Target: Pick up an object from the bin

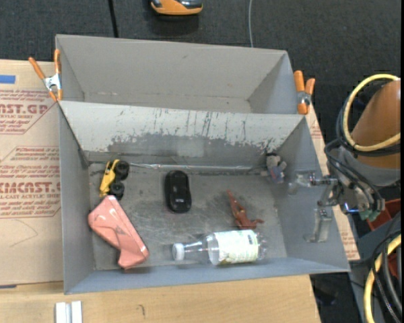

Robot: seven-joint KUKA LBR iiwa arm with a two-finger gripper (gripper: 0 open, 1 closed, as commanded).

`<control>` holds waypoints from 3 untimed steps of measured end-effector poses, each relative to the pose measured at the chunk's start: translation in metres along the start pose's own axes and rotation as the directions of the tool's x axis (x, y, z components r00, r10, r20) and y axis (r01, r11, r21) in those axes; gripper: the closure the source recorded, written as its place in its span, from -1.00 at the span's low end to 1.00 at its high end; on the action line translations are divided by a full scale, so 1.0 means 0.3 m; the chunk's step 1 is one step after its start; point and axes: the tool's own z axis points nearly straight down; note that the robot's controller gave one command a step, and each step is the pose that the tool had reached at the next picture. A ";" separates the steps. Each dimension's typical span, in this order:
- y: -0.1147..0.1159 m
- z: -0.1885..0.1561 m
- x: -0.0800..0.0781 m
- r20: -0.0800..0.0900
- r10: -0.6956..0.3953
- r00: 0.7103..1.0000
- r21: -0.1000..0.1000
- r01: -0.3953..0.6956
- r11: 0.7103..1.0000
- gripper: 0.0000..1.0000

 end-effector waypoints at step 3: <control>0.194 0.398 -0.037 0.011 -0.051 0.999 0.002 0.051 0.999 -1.00</control>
Offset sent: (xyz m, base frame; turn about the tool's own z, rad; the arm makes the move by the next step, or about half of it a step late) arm 0.0166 0.0618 -0.1001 -0.0810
